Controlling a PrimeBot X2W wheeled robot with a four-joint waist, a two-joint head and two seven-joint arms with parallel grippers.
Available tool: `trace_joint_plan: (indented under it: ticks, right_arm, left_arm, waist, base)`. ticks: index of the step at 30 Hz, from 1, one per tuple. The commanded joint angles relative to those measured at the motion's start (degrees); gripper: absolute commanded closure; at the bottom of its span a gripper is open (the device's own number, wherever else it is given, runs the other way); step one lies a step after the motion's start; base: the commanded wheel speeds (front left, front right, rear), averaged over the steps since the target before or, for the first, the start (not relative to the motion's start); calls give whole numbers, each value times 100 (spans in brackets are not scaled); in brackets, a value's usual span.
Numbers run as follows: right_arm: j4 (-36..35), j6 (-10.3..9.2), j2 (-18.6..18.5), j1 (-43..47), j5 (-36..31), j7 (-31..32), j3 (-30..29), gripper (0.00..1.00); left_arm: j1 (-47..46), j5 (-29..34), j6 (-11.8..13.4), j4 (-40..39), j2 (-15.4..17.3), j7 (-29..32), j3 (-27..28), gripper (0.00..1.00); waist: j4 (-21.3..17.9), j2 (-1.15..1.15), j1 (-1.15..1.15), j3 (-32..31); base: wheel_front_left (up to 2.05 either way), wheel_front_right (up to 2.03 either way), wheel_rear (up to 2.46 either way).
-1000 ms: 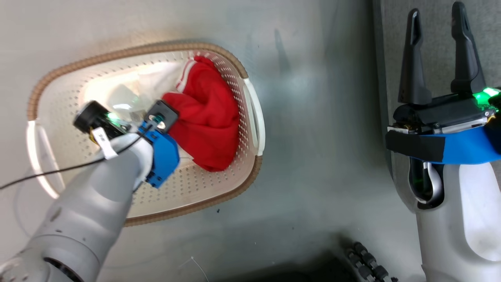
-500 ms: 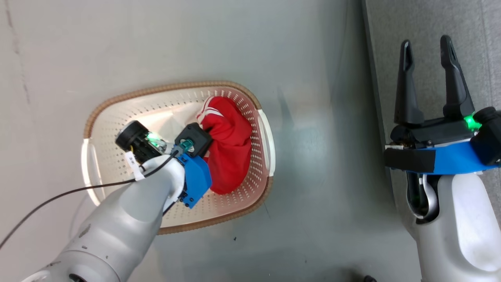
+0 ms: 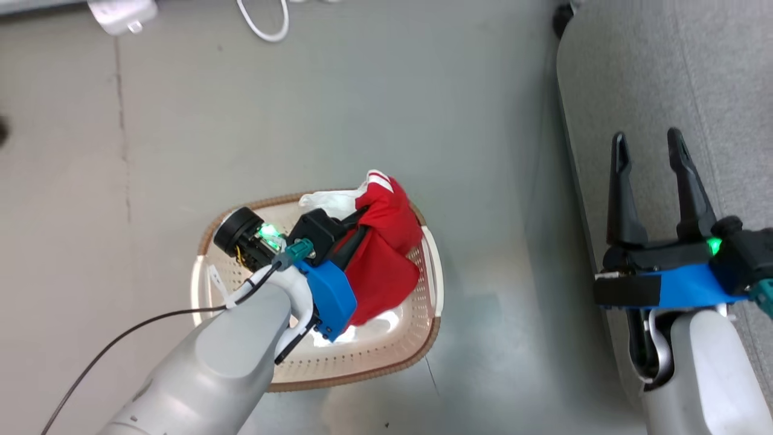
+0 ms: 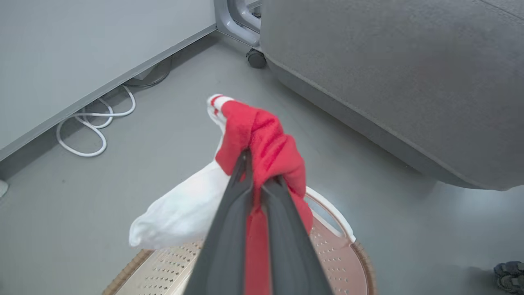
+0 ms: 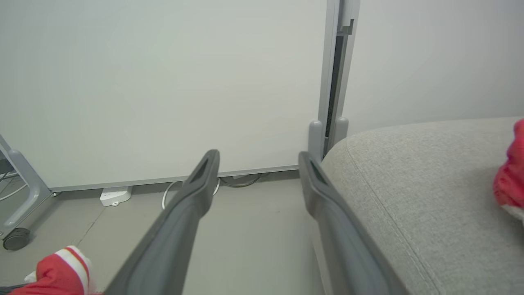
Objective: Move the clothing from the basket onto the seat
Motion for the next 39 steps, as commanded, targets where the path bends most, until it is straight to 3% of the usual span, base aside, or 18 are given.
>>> trace_joint_plan:
  ticks: [1,19,39]
  right_arm:
    - [21,-5,4,112,-31,1,-17,0]
    - [243,-4,3,860,146,1,103,0]
    - [452,-4,3,1522,426,1,348,0]
  left_arm:
    - [98,46,31,-81,43,-26,66,100]
    - [230,420,46,-1238,-58,-26,633,100]
    - [368,209,-18,-1079,-215,-27,602,100]
  waist:
    - [136,0,1,-307]
    - [391,0,1,-1594]
    - [282,0,1,-2627]
  base:
    - [0,0,0]
    - [0,0,0]
    - [0,0,0]
